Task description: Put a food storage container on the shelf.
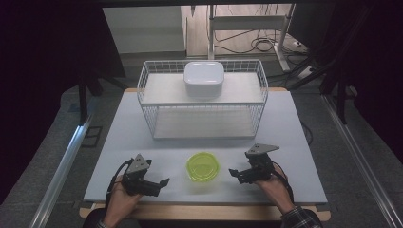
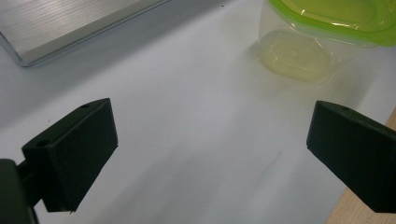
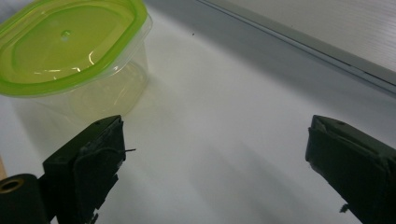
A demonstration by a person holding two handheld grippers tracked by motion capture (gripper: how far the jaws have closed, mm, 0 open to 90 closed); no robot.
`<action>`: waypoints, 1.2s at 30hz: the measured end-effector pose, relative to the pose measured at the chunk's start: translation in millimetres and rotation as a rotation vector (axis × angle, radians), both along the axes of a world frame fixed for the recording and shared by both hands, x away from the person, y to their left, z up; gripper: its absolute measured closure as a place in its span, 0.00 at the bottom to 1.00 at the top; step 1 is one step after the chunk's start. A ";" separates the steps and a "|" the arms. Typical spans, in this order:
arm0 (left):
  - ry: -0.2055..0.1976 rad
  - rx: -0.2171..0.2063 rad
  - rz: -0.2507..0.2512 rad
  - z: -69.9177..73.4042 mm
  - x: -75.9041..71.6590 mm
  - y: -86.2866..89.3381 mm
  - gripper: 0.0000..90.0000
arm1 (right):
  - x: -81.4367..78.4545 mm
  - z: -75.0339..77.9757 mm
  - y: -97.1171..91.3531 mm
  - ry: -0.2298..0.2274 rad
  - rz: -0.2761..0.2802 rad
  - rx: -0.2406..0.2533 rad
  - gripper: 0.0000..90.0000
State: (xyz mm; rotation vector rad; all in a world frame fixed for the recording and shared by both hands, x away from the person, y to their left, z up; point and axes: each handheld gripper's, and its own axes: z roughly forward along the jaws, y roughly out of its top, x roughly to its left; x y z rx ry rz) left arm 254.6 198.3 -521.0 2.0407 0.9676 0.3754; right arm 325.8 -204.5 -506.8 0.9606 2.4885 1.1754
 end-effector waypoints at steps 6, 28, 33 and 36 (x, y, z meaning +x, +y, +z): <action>-0.007 0.013 -0.018 -2.0 0.3 -2.6 0.01 | 0.2 1.2 -1.3 -0.020 -0.017 0.022 0.04; -0.012 0.033 -0.032 -5.7 1.9 -7.0 0.01 | 3.4 13.9 7.5 0.073 -0.017 0.123 0.04; -0.013 0.034 -0.031 -6.2 2.1 -7.1 0.01 | 6.3 18.0 13.6 0.085 -0.011 0.131 0.11; -0.015 0.036 -0.031 -6.2 2.1 -7.1 0.01 | 9.4 19.6 16.5 0.093 -0.002 0.137 0.15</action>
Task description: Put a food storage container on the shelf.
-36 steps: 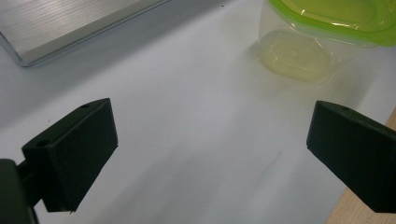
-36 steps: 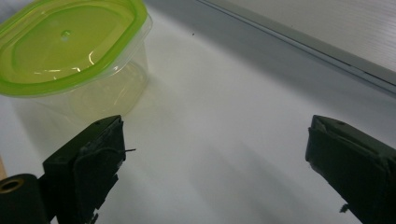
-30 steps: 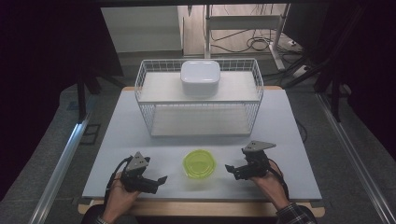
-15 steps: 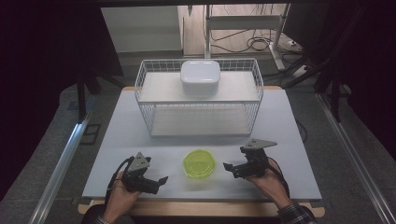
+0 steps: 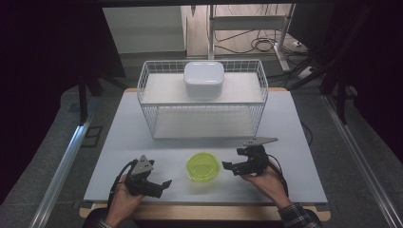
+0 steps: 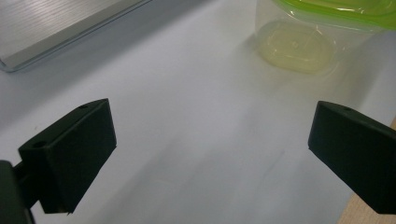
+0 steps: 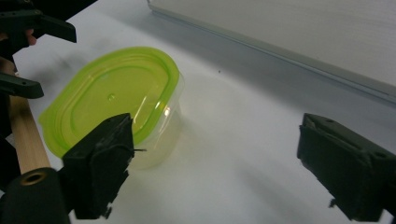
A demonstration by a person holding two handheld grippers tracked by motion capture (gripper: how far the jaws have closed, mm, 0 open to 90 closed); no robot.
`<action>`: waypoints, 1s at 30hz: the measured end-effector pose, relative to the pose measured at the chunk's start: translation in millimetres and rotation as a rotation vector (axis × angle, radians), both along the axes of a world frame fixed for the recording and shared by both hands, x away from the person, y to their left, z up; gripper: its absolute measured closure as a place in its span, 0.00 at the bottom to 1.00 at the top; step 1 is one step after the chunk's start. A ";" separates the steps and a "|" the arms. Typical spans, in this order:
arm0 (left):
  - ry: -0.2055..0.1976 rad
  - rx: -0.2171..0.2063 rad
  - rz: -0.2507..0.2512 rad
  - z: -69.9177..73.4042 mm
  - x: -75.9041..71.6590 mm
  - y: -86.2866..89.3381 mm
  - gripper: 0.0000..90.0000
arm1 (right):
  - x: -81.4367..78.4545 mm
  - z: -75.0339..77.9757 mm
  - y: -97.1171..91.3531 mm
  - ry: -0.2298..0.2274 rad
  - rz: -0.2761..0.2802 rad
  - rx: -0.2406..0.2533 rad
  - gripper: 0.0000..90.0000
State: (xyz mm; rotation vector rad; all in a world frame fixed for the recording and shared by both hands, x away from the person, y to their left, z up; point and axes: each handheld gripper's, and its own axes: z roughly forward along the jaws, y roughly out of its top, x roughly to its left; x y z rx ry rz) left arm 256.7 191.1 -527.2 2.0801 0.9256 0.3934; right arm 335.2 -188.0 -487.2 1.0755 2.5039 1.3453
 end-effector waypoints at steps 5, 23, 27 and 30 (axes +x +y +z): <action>0.004 -0.005 0.001 -1.1 1.3 -0.3 0.01 | 5.9 3.8 5.9 0.037 0.011 0.057 0.21; 0.002 0.014 -0.018 -2.0 1.5 -2.4 0.01 | 30.6 -6.5 30.4 0.260 0.056 0.087 0.55; 0.001 0.014 -0.018 -2.3 1.3 -3.2 0.01 | 34.8 -9.6 32.2 0.300 0.066 0.097 0.62; 0.003 0.021 -0.023 -2.4 1.4 -3.7 0.01 | 36.5 -11.4 34.0 0.326 0.067 0.103 0.66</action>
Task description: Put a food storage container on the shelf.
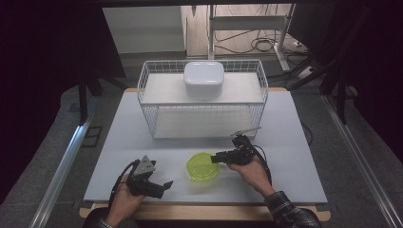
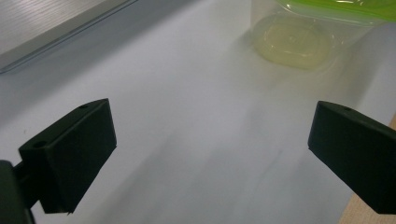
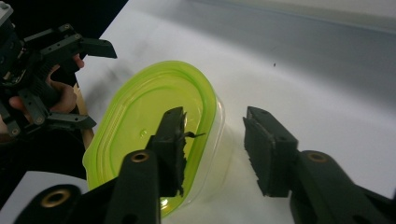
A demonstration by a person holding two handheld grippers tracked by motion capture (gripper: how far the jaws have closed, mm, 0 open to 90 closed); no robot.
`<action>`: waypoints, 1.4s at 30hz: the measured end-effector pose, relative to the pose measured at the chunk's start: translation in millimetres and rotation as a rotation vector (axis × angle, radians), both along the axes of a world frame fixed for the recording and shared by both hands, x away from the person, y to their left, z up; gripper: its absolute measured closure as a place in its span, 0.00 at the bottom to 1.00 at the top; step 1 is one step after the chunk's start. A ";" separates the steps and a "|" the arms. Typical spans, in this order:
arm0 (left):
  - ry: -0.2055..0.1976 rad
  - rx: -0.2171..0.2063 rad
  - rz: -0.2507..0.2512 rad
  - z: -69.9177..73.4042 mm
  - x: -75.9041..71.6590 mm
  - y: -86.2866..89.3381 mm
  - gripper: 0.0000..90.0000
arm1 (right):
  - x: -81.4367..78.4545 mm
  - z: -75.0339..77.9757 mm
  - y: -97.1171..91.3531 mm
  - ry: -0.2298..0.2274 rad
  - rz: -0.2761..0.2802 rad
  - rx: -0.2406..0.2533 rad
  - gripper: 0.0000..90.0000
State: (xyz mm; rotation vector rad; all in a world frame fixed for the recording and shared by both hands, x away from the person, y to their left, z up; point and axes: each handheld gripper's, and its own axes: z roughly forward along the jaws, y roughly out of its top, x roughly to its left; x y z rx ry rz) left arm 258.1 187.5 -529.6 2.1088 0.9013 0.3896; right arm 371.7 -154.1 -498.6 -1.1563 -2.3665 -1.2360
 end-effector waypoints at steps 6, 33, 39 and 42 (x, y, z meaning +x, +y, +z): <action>0.004 0.000 -0.001 -0.6 0.0 -0.8 0.01 | 6.1 -3.1 -0.6 0.107 0.004 0.059 0.86; -0.005 0.009 -0.001 -0.5 0.1 -0.3 0.01 | 5.7 15.3 -16.4 0.125 -0.034 0.184 0.91; -0.007 0.007 0.002 -0.1 0.2 0.1 0.01 | 7.6 26.0 -20.5 0.105 -0.048 0.214 0.91; -0.009 0.004 0.005 0.1 0.1 0.4 0.01 | 8.2 29.7 -21.5 0.100 -0.053 0.227 0.91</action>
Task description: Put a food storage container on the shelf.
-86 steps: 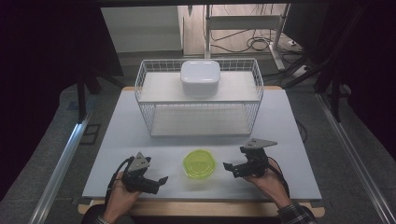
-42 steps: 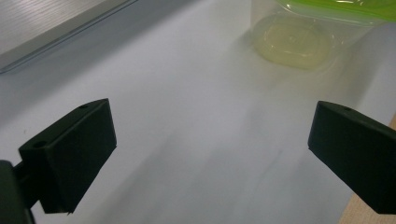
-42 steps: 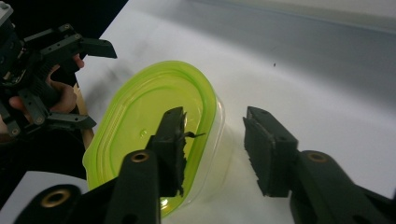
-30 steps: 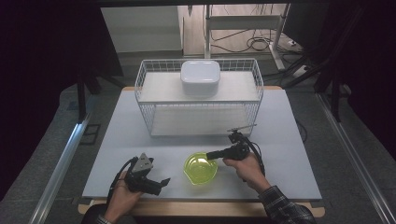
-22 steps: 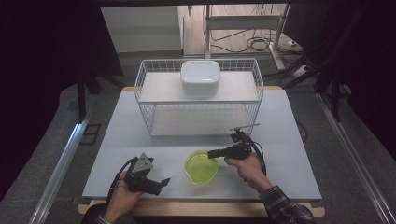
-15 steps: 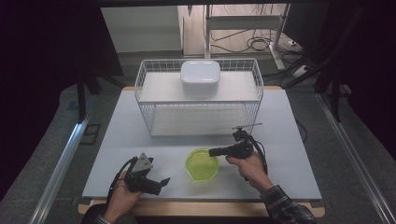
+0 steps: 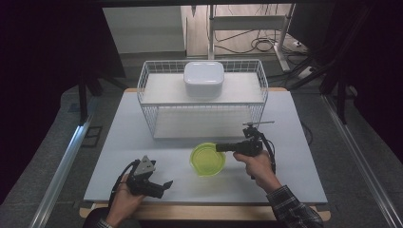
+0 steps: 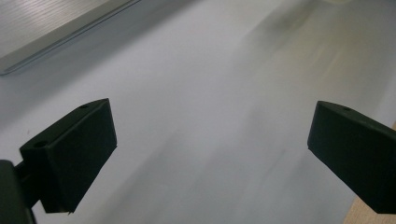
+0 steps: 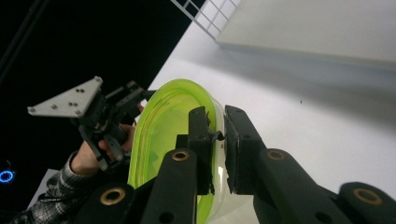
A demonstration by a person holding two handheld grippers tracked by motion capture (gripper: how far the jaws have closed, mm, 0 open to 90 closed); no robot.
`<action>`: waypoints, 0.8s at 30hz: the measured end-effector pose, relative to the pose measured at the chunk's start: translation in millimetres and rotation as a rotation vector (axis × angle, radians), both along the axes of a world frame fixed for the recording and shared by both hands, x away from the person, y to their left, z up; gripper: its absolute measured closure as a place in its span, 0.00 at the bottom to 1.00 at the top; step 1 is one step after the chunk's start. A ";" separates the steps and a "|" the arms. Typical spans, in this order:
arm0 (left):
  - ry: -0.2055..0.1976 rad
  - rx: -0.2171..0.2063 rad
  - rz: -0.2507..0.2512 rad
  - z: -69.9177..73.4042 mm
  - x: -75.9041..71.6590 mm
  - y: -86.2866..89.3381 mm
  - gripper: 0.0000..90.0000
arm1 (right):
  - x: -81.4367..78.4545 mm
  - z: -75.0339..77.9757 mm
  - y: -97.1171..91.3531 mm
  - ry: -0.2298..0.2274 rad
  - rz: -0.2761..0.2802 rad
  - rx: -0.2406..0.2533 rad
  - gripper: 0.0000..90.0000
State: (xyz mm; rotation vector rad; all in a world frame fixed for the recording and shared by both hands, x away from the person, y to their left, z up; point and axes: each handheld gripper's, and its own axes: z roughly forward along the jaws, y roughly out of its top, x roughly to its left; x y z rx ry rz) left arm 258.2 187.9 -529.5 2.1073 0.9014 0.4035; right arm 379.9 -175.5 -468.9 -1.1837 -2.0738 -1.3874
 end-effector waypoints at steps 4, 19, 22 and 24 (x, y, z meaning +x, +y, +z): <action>-0.006 -0.013 0.010 0.8 -0.1 1.1 0.01 | 1.1 10.0 -3.0 -0.014 -0.011 0.028 0.91; -0.013 -0.054 0.028 3.1 0.3 5.5 0.00 | 6.0 53.3 -7.5 -0.081 -0.039 0.076 0.91; -0.012 -0.051 0.028 3.1 0.4 5.9 0.00 | 8.4 63.4 -8.6 -0.097 -0.047 0.086 0.91; -0.011 -0.049 0.027 3.0 0.4 5.6 0.00 | 9.9 70.2 -9.4 -0.102 -0.054 0.096 0.91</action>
